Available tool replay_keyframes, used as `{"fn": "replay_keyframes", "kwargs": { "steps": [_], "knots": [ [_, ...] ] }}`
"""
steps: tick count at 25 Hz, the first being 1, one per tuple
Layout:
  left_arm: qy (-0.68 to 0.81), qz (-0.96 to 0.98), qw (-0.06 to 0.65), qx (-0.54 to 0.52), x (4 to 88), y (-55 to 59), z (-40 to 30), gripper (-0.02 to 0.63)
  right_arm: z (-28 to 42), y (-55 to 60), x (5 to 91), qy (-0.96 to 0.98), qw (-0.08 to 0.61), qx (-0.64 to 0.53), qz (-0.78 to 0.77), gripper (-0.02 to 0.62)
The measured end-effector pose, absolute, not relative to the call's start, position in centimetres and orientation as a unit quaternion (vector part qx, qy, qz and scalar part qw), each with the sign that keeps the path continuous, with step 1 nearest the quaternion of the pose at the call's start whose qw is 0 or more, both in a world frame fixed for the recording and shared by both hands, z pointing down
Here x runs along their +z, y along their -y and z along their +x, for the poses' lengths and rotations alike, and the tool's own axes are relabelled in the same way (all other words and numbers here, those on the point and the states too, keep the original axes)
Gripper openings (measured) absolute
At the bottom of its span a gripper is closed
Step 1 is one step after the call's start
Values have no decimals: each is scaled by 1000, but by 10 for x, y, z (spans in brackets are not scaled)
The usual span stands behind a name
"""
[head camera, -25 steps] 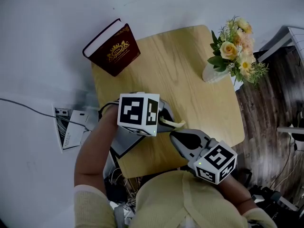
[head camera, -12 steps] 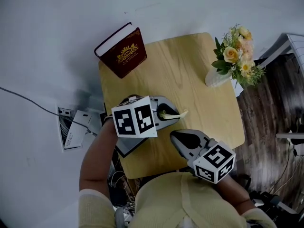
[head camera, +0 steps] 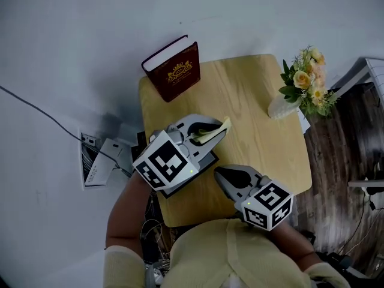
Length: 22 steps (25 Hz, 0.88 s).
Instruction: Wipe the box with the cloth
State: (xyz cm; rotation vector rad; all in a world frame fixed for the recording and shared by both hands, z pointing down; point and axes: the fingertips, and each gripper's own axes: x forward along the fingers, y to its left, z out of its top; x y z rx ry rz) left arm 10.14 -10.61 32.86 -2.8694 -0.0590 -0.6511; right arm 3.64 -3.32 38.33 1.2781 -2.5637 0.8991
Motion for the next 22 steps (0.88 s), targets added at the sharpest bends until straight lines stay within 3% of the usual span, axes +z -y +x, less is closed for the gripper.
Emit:
{"fn": "replay_keyframes", "kwargs": {
  "steps": [22],
  "knots": [
    [-347,-931,59,-90,242,137,-56,23,-14,52,367,882,78,263,383,31]
  ]
}}
